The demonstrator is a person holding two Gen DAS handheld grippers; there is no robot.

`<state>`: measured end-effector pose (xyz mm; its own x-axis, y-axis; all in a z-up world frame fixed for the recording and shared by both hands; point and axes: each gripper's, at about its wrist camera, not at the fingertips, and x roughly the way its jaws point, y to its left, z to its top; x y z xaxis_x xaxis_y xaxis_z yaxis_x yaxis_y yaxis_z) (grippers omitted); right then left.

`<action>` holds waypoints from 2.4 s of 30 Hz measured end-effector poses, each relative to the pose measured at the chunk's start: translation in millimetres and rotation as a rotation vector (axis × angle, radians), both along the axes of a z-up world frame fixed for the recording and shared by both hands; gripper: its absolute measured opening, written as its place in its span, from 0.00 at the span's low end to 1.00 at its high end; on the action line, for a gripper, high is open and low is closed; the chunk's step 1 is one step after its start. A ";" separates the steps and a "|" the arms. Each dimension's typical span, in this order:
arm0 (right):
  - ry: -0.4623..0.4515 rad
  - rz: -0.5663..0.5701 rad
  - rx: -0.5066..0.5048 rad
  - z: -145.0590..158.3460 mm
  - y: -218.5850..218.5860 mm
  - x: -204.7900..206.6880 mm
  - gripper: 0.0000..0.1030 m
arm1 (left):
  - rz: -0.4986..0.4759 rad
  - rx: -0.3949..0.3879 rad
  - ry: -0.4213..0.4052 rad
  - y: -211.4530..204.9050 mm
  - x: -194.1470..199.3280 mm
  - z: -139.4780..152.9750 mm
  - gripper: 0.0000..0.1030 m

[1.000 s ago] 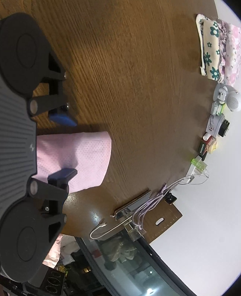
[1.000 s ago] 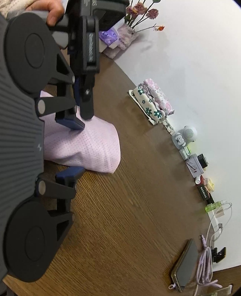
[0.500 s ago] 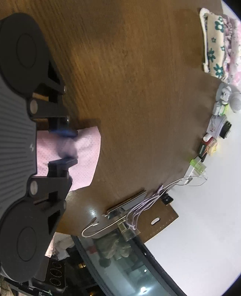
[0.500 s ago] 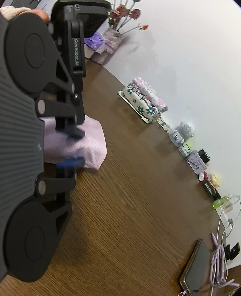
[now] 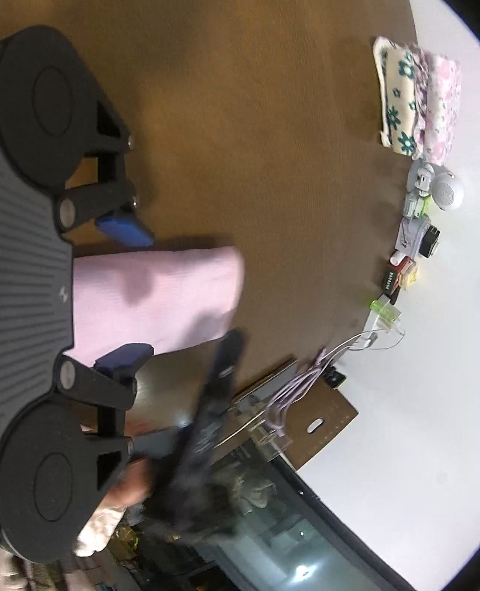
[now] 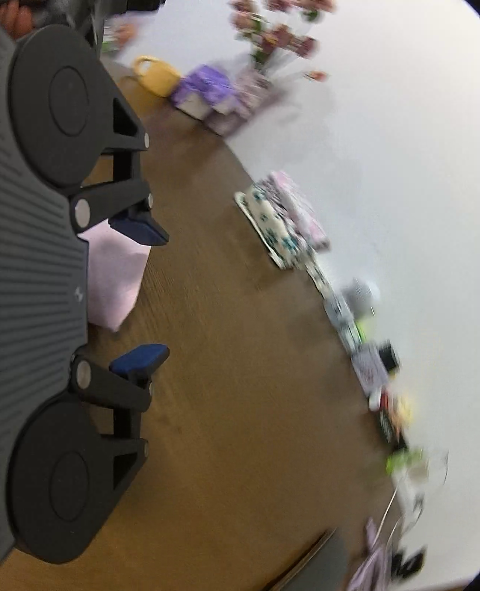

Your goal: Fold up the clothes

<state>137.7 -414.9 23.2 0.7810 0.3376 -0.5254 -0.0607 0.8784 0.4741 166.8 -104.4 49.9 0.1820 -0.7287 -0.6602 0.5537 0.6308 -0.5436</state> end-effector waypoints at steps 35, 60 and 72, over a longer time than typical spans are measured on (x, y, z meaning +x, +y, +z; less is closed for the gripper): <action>0.052 0.044 0.106 -1.8 -18.8 -78.7 0.47 | 0.260 -0.017 0.049 23.5 4.3 -14.7 0.52; 0.168 0.205 0.246 -32.6 -28.2 -31.4 0.42 | 0.317 -0.064 0.156 19.5 0.4 -42.4 0.21; 0.181 0.173 0.340 -46.2 -26.0 -29.4 0.13 | 0.346 -0.187 0.155 24.9 6.8 -49.0 0.13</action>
<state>108.3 -441.0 -23.0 0.6029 0.6333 -0.4852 -0.0822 0.6543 0.7518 173.7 -79.5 0.9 0.3457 -0.7519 -0.5614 0.2293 0.6479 -0.7264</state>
